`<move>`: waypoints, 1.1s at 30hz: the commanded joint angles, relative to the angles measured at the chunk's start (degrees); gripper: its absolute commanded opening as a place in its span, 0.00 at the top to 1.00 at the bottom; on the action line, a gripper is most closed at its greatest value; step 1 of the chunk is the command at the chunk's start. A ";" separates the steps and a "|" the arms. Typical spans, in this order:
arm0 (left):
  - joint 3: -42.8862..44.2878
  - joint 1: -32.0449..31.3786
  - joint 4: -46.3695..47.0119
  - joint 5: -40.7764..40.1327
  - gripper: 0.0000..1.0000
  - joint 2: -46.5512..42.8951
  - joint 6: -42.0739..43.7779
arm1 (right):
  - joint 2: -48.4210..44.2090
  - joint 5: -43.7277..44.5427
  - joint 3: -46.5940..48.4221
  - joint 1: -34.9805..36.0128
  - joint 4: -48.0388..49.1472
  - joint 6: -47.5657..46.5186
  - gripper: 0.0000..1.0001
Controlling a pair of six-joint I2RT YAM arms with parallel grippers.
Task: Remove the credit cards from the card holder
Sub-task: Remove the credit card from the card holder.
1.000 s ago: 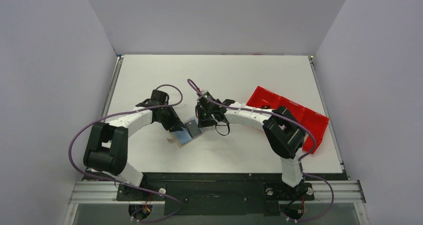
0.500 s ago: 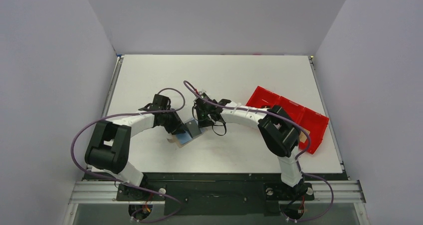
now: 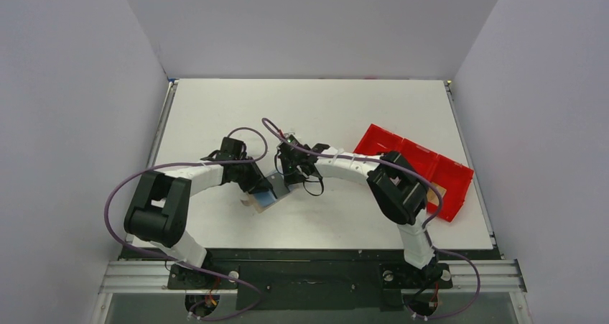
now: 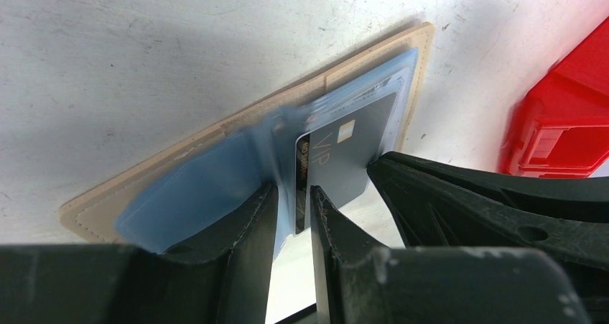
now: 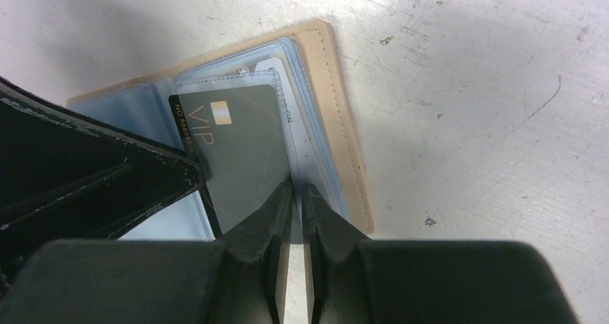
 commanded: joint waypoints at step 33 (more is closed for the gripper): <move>-4.18 0.39 6.57 2.72 0.93 -2.41 -0.52 | 4.10 0.82 -0.31 0.57 0.29 2.60 1.00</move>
